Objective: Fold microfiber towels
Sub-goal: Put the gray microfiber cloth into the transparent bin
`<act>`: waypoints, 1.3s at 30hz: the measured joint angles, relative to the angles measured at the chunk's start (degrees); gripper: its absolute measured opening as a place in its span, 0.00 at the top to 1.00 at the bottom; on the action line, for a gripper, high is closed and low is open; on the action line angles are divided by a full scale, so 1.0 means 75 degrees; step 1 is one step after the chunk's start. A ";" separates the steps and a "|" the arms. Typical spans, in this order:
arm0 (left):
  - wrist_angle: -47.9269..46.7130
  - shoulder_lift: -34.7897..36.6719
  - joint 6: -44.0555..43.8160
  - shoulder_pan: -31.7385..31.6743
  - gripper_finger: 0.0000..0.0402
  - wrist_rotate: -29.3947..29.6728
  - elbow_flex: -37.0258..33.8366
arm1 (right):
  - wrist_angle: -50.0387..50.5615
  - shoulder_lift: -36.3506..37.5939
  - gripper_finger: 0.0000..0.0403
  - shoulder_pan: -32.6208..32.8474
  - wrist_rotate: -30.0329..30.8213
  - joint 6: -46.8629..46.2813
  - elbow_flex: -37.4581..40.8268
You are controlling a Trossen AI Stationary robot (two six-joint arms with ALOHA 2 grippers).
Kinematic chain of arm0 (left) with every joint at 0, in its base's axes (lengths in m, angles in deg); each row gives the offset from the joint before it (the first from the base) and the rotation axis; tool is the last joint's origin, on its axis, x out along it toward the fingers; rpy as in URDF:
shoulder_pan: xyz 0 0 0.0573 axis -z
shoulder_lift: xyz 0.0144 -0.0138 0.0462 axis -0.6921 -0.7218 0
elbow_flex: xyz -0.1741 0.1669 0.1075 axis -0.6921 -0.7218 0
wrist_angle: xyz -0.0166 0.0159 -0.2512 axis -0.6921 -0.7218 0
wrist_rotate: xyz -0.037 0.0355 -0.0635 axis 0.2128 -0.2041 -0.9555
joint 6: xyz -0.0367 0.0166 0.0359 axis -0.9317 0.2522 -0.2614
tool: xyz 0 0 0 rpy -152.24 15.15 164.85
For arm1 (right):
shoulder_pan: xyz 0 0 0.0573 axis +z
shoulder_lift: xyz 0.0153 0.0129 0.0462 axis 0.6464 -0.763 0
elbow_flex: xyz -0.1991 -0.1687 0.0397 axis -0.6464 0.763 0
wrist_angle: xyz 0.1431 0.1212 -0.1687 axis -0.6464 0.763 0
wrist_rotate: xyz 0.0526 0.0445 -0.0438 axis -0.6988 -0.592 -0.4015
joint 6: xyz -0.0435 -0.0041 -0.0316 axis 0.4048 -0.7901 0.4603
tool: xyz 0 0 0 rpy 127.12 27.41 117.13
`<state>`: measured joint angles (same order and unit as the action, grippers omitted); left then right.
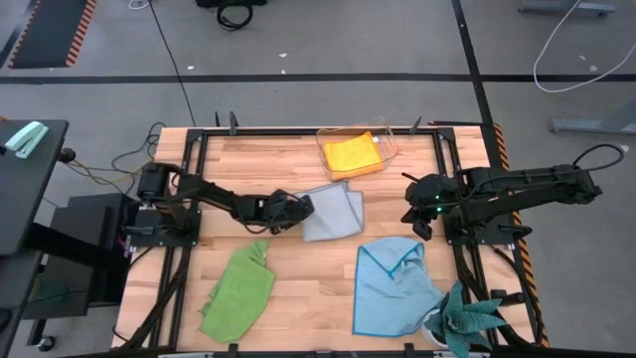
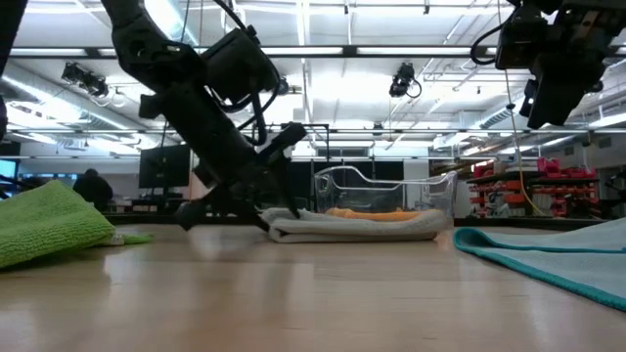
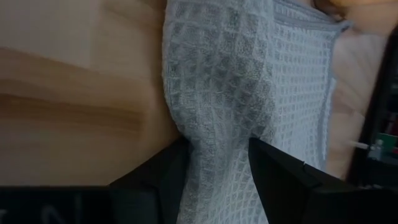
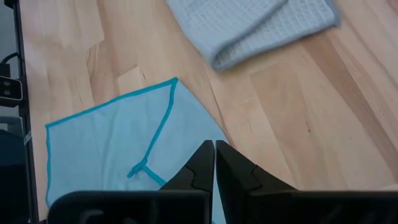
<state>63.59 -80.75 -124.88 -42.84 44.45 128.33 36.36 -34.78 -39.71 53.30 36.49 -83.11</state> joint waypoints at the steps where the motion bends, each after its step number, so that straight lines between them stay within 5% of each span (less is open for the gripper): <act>1: 0.0148 -0.0071 0.0003 0.0000 0.55 -0.0003 0.0000 | 0.0002 -0.0001 0.95 0.0000 0.0000 -0.0002 0.0000; 18: 0.1079 -0.0499 0.0522 -0.0100 0.62 -0.0417 0.0012 | -0.0916 -0.0381 0.95 -0.0261 -0.0019 -0.0351 0.0000; 39: 0.1160 -0.0508 0.1437 -0.0093 0.64 -0.0582 0.0024 | -0.4675 -0.5204 0.99 -0.1812 -0.0430 0.0354 0.0000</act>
<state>72.29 -84.55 -114.11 -43.54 40.09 128.51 1.29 -73.81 -53.31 50.08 39.14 -83.11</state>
